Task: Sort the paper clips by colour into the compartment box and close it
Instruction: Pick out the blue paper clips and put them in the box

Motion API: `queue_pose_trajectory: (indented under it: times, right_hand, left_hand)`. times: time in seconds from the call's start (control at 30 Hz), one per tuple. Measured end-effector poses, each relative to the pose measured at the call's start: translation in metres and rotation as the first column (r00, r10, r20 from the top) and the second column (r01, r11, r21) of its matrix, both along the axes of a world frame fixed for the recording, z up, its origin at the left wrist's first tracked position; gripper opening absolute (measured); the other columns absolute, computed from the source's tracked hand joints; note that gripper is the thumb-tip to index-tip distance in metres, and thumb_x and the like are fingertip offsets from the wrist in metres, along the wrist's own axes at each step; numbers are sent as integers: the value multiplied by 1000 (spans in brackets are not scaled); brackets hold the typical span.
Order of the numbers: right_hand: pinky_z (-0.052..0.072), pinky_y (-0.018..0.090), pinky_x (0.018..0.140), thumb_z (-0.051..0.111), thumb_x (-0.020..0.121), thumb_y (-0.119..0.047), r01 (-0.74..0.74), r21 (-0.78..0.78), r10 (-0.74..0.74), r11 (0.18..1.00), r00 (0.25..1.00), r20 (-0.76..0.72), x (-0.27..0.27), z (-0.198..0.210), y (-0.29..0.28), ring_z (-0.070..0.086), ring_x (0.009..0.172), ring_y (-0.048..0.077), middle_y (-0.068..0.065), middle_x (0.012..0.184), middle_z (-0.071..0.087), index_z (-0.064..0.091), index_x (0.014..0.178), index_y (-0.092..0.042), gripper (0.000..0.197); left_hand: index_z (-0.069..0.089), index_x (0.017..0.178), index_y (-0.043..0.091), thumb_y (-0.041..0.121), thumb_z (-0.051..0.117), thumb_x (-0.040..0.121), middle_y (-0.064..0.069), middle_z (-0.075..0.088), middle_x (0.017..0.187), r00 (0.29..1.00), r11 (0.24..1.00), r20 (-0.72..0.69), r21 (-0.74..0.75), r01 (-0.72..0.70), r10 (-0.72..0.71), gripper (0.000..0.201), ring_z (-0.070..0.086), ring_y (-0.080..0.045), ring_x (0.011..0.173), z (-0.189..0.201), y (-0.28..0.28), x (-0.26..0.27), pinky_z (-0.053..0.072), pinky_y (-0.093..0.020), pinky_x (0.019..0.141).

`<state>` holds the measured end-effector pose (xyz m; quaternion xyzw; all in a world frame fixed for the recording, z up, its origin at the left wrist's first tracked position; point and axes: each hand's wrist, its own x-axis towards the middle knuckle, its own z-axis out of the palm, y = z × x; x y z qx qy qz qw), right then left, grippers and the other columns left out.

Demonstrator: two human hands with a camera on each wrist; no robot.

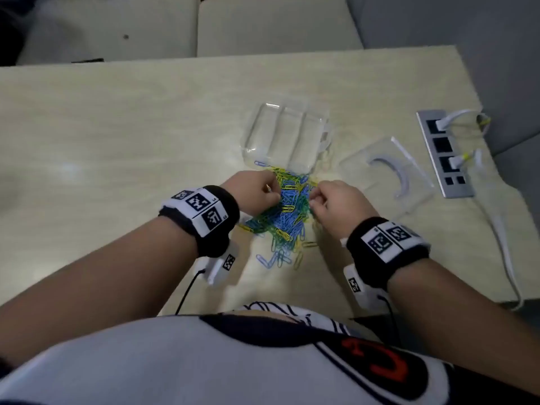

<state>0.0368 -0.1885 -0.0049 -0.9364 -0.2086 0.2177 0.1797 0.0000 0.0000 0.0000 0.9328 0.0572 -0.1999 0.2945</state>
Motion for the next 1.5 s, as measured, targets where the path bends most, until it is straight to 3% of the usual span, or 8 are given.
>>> queue_pose_trajectory:
  times: [0.2, 0.4, 0.53, 0.67, 0.93, 1.2, 1.4, 1.5]
  right_hand:
    - [47, 38, 90, 57, 91, -39, -74, -2, 74, 997, 997, 2, -2, -23, 29, 54, 109, 28, 9, 120, 50, 52, 131, -25, 43]
    - [46, 35, 83, 59, 90, -31, -100, -65, 106, 993, 990, 96, 4, -30, 35, 55, 103, 28, 6, 114, 54, 59, 111, -21, 23]
    - [41, 26, 72, 69, 80, -26, 15, 0, -15, 1000, 995, 94, 11, -21, 30, 58, 89, 19, -5, 87, 58, 62, 85, -28, 9]
    - [41, 24, 67, 76, 75, -28, 111, 124, -119, 986, 991, 55, 4, -9, 24, 57, 74, 12, -8, 75, 61, 65, 83, -23, 14]
    - [44, 22, 76, 64, 81, -15, -31, 198, 26, 980, 999, 32, -8, 1, 37, 52, 75, 7, -10, 86, 63, 68, 101, -28, 24]
    - [49, 33, 81, 57, 82, -9, 41, 114, -51, 993, 996, 78, 0, -11, 16, 59, 84, 20, 2, 96, 60, 69, 93, -19, 20]
    - [36, 15, 72, 62, 84, -17, 36, 203, -47, 978, 998, 52, -6, -11, 25, 51, 77, 8, -6, 91, 53, 69, 95, -21, 13]
    - [35, 18, 71, 66, 82, -27, -20, 248, 5, 968, 998, 60, -12, -4, 35, 51, 75, 7, -8, 84, 54, 66, 85, -24, 4]
  left_hand:
    - [63, 98, 13, 29, 49, 94, -9, 69, 90, 989, 976, -25, -163, -145, 143, 22, 63, -24, 88, -18, -3, -4, 51, -34, 80]
    - [63, 91, 7, 19, 44, 97, -5, 63, 73, 938, 826, -142, -445, -346, 317, 23, 57, -19, 60, -31, -2, -7, 45, -21, 50]
    - [58, 83, 13, 27, 38, 101, -4, 61, 70, 896, 708, -241, -551, -442, 372, 30, 58, -18, 60, -35, 2, -10, 44, -25, 51]
    - [59, 90, 9, 39, 32, 102, -7, 63, 72, 852, 560, -369, -642, -523, 372, 42, 63, -18, 63, -33, 2, -9, 48, -26, 55]
    - [58, 96, 8, 44, 36, 99, -7, 63, 79, 782, 382, -516, -684, -622, 350, 42, 63, -18, 59, -27, -10, -6, 51, -28, 56]
    - [64, 90, 8, 18, 44, 94, -10, 68, 84, 726, 379, -605, -620, -687, 327, 22, 68, -16, 68, -19, -8, -4, 54, -24, 59]
    - [64, 89, 8, 16, 50, 92, -10, 67, 87, 739, 374, -595, -637, -674, 317, 16, 67, -18, 77, -15, -4, -6, 56, -30, 73]
    - [62, 84, 8, 25, 40, 98, -7, 66, 76, 728, 271, -607, -677, -684, 319, 31, 63, -18, 68, -17, -1, -8, 56, -32, 73]
